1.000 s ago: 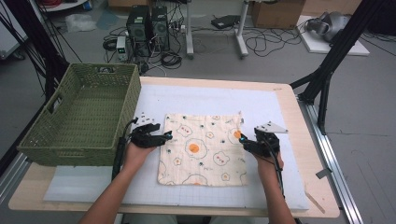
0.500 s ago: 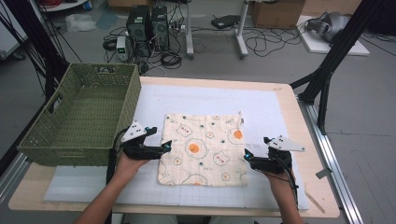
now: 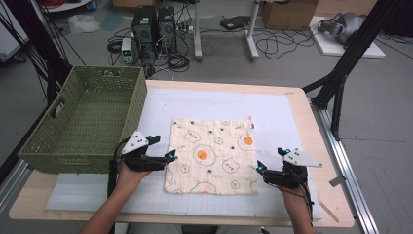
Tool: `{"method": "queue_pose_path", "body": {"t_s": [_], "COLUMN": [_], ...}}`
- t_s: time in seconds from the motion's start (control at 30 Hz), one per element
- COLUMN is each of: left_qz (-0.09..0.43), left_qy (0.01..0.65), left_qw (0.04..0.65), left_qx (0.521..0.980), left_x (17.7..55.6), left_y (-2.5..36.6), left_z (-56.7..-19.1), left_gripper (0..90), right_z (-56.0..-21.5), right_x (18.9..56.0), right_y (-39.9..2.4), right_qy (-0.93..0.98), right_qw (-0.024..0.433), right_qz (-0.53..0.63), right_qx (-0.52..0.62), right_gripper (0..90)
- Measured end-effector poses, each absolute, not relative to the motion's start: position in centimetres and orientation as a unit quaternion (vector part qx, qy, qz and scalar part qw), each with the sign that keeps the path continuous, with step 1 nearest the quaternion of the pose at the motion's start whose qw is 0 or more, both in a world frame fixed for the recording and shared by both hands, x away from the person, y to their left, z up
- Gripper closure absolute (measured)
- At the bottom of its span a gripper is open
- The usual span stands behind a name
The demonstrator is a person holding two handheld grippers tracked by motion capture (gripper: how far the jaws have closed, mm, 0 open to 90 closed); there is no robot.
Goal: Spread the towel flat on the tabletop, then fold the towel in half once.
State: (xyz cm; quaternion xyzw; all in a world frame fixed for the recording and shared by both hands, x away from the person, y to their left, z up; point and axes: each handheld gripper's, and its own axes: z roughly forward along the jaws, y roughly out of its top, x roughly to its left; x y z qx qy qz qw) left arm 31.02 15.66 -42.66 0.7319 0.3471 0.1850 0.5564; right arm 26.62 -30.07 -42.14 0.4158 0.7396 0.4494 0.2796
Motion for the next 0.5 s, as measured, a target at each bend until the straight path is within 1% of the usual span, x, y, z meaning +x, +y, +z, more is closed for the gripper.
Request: {"method": "queue_pose_path", "body": {"t_s": [0.17, 0.5], "left_qz": [0.183, 0.179], "left_qy": [0.354, 0.359], "left_qw": [0.561, 0.557], "left_qx": [0.725, 0.727], "left_x": [31.11, 31.27], "left_y": [16.17, 16.05], "left_z": [-42.65, -42.75], "left_gripper": [17.3, 17.3], "right_z": [-41.9, -42.09], "right_x": [26.77, 26.78], "right_y": [-30.22, -30.2], "right_qy": [0.732, 0.737], "right_qw": [0.289, 0.285], "right_qz": [0.448, 0.442], "right_qx": [0.424, 0.424], "right_gripper": [11.6, 11.6]}}
